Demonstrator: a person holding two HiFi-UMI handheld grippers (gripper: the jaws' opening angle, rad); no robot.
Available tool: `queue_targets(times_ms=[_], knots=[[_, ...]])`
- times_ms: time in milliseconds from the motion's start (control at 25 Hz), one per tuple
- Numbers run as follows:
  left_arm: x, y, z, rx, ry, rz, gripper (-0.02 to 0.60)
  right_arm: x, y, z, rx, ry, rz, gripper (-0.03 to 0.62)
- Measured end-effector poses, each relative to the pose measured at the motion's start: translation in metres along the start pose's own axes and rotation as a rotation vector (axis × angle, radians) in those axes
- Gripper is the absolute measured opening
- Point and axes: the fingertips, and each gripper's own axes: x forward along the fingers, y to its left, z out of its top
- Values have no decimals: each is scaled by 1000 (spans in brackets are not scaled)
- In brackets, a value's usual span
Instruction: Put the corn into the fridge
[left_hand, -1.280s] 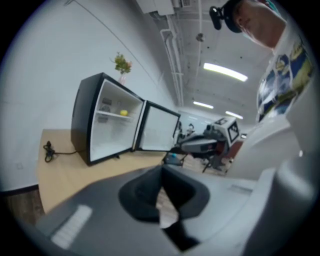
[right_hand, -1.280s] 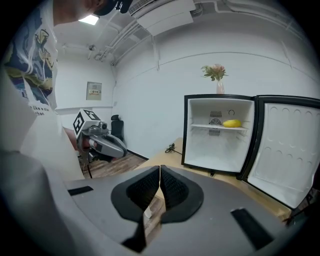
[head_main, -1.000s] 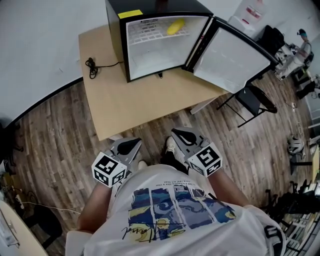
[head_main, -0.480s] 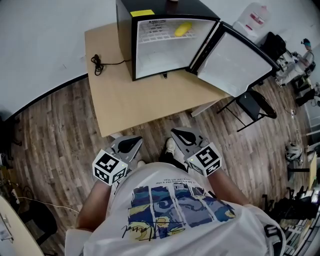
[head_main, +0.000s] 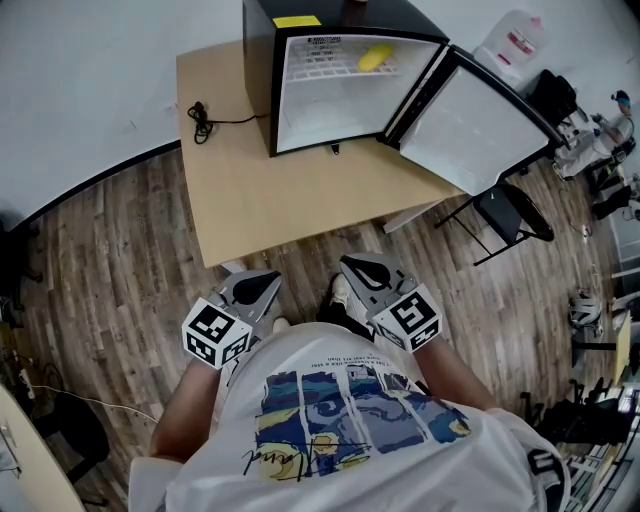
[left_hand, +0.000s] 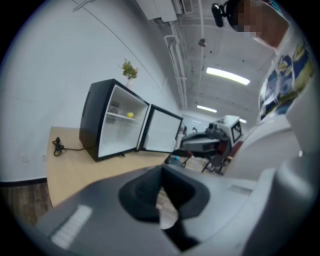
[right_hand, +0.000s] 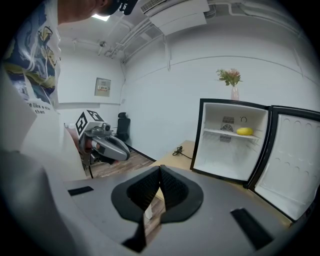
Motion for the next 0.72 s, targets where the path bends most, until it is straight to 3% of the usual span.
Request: queue_targets(times_ms=[720], knots=[[37,-4,5,-2,26,-14,9,-11,-32,-10,0,7,0,12]])
